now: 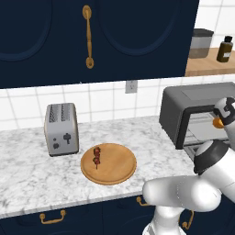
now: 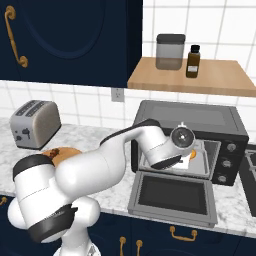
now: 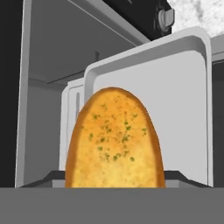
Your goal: Pick up the kebab skewer and baguette bread, and place them inside the toaster oven. Close the toaster oven door and start by setting the timer.
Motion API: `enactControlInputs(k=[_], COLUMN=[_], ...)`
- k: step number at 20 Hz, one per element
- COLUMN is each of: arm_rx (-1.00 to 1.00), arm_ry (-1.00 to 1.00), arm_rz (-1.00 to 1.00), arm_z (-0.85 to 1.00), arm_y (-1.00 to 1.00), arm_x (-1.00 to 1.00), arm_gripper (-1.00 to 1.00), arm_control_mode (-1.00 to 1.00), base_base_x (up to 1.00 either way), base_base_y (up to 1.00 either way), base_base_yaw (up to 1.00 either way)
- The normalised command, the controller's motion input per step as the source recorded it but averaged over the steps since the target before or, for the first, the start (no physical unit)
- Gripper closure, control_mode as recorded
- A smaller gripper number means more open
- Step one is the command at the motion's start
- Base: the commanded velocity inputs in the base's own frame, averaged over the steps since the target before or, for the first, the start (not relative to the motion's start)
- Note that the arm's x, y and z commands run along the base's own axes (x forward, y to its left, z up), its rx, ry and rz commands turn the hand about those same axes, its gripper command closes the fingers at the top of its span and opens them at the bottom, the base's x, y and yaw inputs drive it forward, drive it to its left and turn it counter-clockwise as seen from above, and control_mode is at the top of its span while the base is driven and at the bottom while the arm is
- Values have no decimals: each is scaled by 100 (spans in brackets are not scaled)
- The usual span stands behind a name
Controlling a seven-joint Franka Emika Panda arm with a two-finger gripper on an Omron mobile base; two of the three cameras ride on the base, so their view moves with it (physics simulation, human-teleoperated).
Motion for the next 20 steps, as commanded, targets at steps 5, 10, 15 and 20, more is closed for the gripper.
enactControlInputs(k=[5, 10, 15, 20], arm_rx=[0, 0, 0, 0], arm_ry=[0, 0, 0, 0], arm_rz=[0, 0, 0, 0], arm_z=[-8, -1, 0, 0], arm_y=[1, 0, 0, 0], arm_x=[23, 5, 0, -3], arm_gripper=[-100, -100, -100, -100], arm_control_mode=[-100, -100, -100, -100], base_base_x=[0, 0, 0, 0], base_base_y=[0, 0, 0, 0], base_base_yaw=[0, 0, 0, 0])
